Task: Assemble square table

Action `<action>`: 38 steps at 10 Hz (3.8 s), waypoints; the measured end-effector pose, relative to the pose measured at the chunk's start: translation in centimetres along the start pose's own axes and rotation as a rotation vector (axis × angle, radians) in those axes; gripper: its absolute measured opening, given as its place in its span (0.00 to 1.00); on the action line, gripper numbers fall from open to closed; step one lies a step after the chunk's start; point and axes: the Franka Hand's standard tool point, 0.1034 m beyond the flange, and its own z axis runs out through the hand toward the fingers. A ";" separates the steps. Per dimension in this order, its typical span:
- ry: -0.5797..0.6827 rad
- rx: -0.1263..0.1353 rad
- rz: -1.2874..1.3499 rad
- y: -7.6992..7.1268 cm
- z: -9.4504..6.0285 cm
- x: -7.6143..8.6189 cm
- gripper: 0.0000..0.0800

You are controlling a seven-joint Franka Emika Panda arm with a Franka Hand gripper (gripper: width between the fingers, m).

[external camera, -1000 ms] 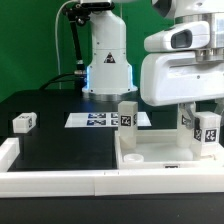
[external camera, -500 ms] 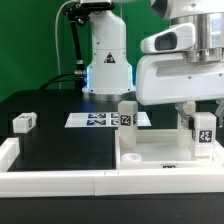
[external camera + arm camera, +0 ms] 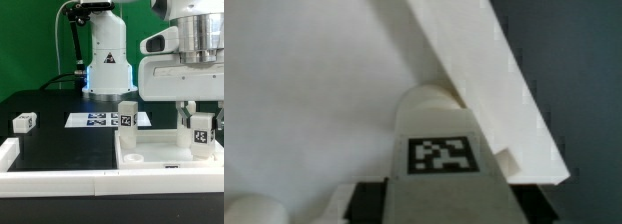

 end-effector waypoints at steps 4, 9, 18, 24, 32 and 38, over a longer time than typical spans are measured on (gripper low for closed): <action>-0.014 -0.013 0.320 -0.2 0.1 -0.2 0.36; -0.026 -0.002 0.455 -0.2 0.1 -0.2 0.36; -0.035 -0.007 -0.289 -0.2 0.1 -0.4 0.81; -0.030 -0.046 -0.752 -0.7 -0.6 0.3 0.81; -0.017 -0.042 -0.774 -0.6 -0.5 0.5 0.36; 0.005 -0.032 -0.247 -0.4 -0.4 0.6 0.36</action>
Offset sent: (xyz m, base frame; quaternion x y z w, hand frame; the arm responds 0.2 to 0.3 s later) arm 0.0043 0.0040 -0.0042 -0.0259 -0.0150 0.1645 0.9859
